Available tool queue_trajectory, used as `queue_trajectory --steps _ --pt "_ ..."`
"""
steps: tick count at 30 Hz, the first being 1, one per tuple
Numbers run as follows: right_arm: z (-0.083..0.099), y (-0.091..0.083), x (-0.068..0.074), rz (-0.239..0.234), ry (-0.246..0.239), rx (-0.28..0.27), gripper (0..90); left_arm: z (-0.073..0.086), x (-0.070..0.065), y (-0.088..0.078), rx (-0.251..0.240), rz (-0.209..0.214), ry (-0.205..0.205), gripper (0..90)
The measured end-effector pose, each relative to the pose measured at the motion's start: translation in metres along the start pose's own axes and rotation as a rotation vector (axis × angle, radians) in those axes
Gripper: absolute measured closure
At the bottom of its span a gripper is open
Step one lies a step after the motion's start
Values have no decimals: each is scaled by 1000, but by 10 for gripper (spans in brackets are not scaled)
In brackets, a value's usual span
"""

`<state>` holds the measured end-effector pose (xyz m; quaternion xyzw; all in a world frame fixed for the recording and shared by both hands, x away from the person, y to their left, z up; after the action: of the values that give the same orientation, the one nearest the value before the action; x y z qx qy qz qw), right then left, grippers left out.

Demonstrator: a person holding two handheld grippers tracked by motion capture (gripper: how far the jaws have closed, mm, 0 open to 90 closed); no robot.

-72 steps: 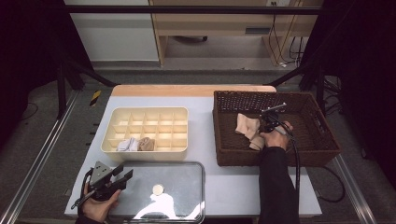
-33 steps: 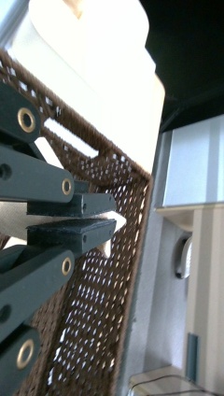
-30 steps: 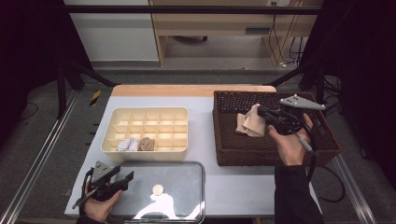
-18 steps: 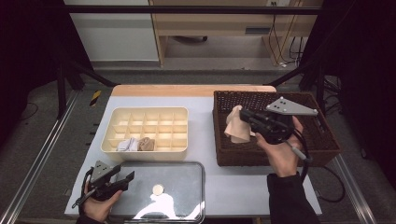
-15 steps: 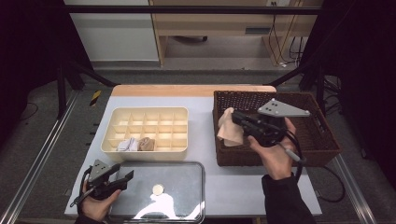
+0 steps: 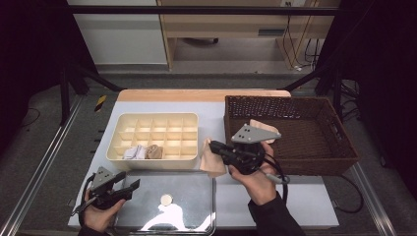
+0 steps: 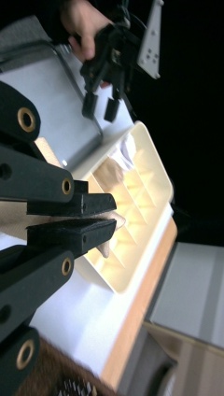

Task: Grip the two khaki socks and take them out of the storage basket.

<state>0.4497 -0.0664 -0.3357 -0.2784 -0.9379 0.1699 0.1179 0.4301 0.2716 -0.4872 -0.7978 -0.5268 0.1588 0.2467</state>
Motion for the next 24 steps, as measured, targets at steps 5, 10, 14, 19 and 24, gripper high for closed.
queue_trajectory --steps 5,10,14,19,24 --pt "26 18 12 -40 18 51 865 2 -3 -1 -1 3 0 354" --pt "58 35 20 -80 58 92 864 2 -4 -2 0 5 -3 354" --pt "85 46 23 -91 85 133 863 2 -5 -2 -2 6 -2 354" --pt "118 54 20 -84 121 185 861 3 -6 -2 0 10 0 354" --pt "145 63 17 -74 147 239 851 3 -7 -2 1 10 0 354"
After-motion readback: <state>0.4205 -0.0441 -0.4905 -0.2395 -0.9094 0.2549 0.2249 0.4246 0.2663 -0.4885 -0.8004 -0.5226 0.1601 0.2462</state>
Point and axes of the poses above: each handheld gripper's, and its own axes: y roughly forward along the jaws, z roughly out of its underside, x roughly to its left, the point moved 5 cm from there along y, roughly forward along the jaws, and after that the axes turned 6 degrees about -z, right-handed, at the moved point
